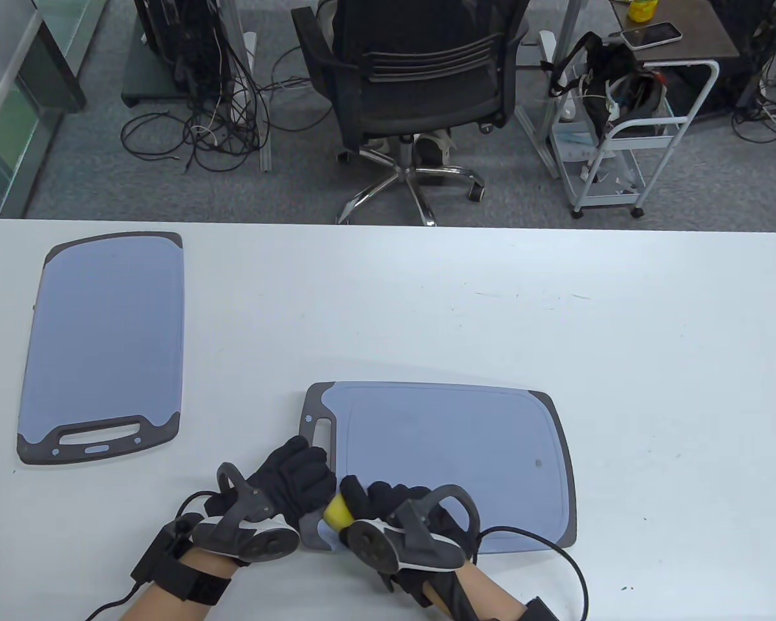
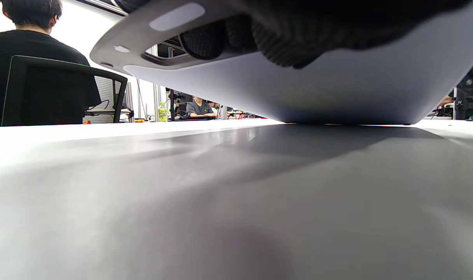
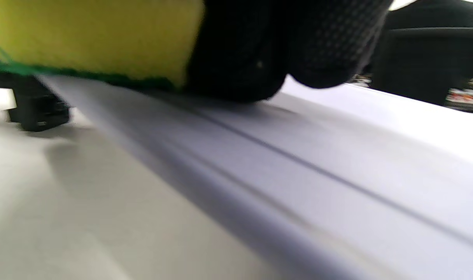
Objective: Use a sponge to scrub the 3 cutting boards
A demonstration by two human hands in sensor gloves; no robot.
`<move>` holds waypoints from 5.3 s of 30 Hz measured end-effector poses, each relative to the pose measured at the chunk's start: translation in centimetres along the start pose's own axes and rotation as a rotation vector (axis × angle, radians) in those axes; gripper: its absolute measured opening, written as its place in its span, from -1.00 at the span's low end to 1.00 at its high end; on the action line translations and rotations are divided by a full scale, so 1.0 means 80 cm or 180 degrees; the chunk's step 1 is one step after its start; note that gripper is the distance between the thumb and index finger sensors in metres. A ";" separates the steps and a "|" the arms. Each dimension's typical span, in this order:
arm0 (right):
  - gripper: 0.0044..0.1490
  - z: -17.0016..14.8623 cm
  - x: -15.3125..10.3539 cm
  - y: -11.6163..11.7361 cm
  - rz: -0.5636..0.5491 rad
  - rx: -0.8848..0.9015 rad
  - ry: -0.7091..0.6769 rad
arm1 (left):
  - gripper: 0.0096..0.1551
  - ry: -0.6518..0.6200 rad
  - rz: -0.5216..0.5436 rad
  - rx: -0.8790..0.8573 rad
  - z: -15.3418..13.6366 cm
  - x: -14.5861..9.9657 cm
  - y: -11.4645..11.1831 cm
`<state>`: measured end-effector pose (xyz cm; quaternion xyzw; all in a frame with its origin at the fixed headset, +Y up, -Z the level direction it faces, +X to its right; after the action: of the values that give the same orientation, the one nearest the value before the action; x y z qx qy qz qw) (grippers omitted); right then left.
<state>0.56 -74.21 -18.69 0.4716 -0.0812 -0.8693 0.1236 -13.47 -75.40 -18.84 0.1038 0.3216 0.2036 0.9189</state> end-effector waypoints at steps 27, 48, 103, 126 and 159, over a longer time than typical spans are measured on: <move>-0.07 -0.020 -0.009 0.004 0.0165 -0.0030 0.0160 | -0.54 0.0011 -0.0022 0.0001 -0.001 0.002 -0.002; -0.06 0.033 0.005 -0.004 0.0015 -0.0076 -0.0176 | -0.54 0.0010 -0.0016 0.0013 -0.003 0.003 -0.004; -0.06 0.047 0.005 -0.007 -0.0016 -0.0139 -0.0286 | -0.54 0.0014 -0.0014 0.0011 -0.003 0.003 -0.005; -0.06 -0.014 -0.010 0.008 0.0113 0.0176 0.0117 | -0.54 0.0038 -0.0081 0.0024 -0.003 0.004 -0.007; -0.03 0.058 0.015 -0.005 -0.0165 -0.0254 -0.0141 | -0.57 0.0315 -0.0252 0.0151 -0.027 0.008 -0.015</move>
<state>-4.04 -74.06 -17.20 0.4490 -0.0370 -0.8849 0.1179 -14.01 -76.09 -21.23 0.1024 0.3752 0.1642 0.9065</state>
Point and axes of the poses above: the tracker on the back of each hand, its own z axis roughly to the thumb side, its own x axis roughly from the wrist to the fingertips, y = z × x, the point moved 5 cm from there along x, roughly from the wrist to the fingertips, and after that the axes turned 15 degrees about z, right-handed, at the moved point
